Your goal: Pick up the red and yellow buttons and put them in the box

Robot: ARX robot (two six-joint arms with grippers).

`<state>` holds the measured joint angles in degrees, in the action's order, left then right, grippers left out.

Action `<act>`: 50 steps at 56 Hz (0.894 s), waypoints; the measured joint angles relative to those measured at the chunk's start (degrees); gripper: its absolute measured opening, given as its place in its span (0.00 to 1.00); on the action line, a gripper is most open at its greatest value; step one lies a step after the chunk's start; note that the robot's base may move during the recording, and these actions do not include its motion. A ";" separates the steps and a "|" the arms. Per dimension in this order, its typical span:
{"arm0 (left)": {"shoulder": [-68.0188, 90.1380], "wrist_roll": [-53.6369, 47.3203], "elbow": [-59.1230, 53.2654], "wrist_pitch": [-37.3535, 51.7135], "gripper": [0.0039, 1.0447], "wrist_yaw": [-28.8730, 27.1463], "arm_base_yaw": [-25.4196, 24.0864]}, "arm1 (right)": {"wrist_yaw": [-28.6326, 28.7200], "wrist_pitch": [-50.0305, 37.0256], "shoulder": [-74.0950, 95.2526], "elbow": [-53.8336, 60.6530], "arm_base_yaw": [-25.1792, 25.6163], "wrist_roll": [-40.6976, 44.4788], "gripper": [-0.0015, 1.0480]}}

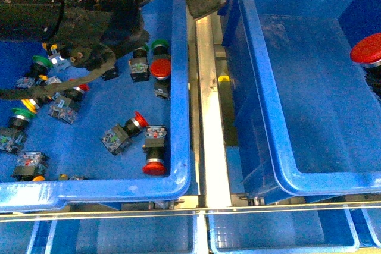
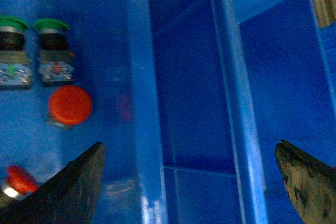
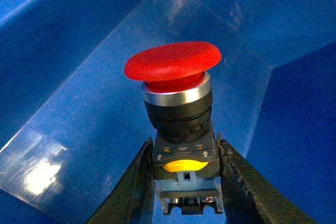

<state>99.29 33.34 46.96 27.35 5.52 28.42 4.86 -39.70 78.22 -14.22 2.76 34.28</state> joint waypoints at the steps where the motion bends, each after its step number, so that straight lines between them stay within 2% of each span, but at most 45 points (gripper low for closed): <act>1: -0.07 -0.48 -0.09 -0.02 0.93 -0.28 -0.09 | -0.13 0.11 -0.04 0.00 -0.09 -0.02 0.26; 8: -2.47 -4.76 -3.06 0.13 0.93 -2.58 -1.07 | -0.90 1.40 -0.87 -0.11 -0.74 -0.46 0.26; 19: -10.84 -9.77 -11.89 0.87 0.93 -2.54 -3.39 | -1.66 3.98 -2.86 -0.85 -0.79 -0.70 0.26; 41: -31.61 -12.15 -27.54 -4.61 0.93 -3.26 -7.56 | -2.14 11.34 -8.57 -3.52 0.46 -0.98 0.26; 48: -38.47 -13.27 -32.74 -4.57 0.93 -5.90 -8.00 | -2.38 15.17 -12.33 -3.82 1.09 -1.70 0.26; 50: -37.79 -16.11 -35.80 0.92 0.89 -11.45 -7.19 | -2.51 16.50 -13.79 -3.82 1.38 -2.14 0.26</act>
<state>61.49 17.23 11.16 28.27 -5.93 21.23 2.35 -23.20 64.42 -18.04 4.14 32.14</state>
